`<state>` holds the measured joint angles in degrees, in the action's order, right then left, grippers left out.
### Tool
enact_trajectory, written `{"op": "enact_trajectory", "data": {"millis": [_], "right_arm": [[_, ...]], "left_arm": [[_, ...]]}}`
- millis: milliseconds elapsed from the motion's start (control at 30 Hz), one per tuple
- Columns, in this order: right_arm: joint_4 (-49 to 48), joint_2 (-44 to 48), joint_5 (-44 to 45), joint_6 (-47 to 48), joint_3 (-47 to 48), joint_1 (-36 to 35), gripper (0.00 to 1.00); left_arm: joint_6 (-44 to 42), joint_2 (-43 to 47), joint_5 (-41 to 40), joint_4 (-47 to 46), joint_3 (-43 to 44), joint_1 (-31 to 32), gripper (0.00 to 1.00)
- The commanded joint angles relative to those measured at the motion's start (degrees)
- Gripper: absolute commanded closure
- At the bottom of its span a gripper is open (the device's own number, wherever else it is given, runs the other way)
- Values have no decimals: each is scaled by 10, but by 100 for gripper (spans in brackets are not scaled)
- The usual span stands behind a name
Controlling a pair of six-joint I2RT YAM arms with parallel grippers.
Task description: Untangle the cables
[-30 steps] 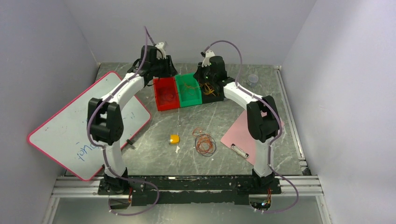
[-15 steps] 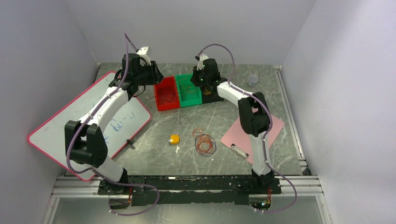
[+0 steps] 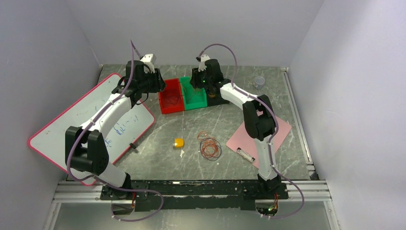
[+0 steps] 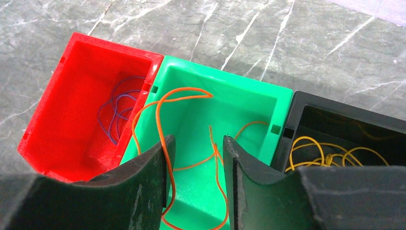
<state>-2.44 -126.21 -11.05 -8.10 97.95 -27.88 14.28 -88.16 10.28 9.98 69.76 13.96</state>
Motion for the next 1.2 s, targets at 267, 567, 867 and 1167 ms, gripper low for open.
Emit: {"op": "enact_trajectory", "data": {"millis": [267,567,867,1167], "right_arm": [[-16,41,-28,23,-12,-1,42],[-90,68,-110,24,-66,-1,34],[-55,54,-53,11,-45,-1,64],[-51,78,-58,40,-62,-13,54]], "left_arm": [[-5,13,6,-30,-6,-10,57],[-4,15,10,-29,-6,-16,57],[-2,19,14,-27,-7,-19,58],[0,19,17,-25,-6,-21,59]]}}
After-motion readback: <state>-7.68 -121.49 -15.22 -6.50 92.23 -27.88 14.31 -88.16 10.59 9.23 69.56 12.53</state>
